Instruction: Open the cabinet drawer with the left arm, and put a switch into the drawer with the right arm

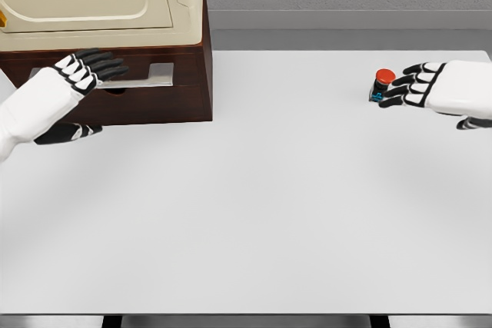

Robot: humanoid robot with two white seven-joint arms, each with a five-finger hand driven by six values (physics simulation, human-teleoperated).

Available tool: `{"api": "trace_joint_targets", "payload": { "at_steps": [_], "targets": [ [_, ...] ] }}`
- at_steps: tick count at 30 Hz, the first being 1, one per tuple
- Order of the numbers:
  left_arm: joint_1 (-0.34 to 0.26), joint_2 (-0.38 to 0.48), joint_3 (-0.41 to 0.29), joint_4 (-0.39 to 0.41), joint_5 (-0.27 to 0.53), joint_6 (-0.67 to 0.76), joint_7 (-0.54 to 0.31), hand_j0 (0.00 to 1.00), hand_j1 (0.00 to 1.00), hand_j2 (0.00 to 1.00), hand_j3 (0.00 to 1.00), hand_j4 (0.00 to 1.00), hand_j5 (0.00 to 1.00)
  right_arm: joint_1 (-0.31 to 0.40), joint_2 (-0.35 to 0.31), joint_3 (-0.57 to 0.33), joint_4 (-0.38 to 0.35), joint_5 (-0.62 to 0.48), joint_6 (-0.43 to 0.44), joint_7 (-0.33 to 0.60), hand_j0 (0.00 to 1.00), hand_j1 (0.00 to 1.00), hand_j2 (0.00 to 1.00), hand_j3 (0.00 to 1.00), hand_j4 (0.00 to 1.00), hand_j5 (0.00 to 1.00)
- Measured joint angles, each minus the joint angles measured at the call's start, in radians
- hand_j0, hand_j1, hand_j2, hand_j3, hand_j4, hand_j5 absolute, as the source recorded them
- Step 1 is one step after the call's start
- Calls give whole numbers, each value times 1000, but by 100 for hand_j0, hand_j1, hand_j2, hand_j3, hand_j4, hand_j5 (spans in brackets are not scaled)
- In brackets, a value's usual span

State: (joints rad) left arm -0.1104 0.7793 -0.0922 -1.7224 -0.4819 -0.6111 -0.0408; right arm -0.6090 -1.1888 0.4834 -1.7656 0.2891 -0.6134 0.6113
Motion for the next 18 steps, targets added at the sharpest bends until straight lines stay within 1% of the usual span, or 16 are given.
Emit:
{"api": "trace_joint_targets", "payload": {
  "at_steps": [7,9,11,15,16,18],
  "targets": [
    [2,1,4,8,-1,0,-1,100,100,100,100,100,100,-12,7,3,5,3,0,0,100,100,100,100,100,100],
    [-3,4,4,-2,3,0,-1,100,100,100,100,100,100,-21,17,8,27,5,0,0,100,100,100,100,100,100],
    [-3,14,4,-36,10,0,-1,100,100,100,100,100,100,-26,37,13,61,6,0,0,100,100,100,100,100,100],
    [-12,36,15,-68,39,0,0,100,100,100,100,100,100,-34,48,17,87,6,0,0,100,100,100,100,100,100],
    [-11,47,15,-71,51,0,-3,97,97,97,97,97,97,-35,51,18,99,5,0,0,100,100,100,100,100,100],
    [-17,67,13,-76,91,0,-51,97,97,97,97,97,97,-78,73,38,133,5,1,0,100,100,100,100,100,100]
  ]
}}
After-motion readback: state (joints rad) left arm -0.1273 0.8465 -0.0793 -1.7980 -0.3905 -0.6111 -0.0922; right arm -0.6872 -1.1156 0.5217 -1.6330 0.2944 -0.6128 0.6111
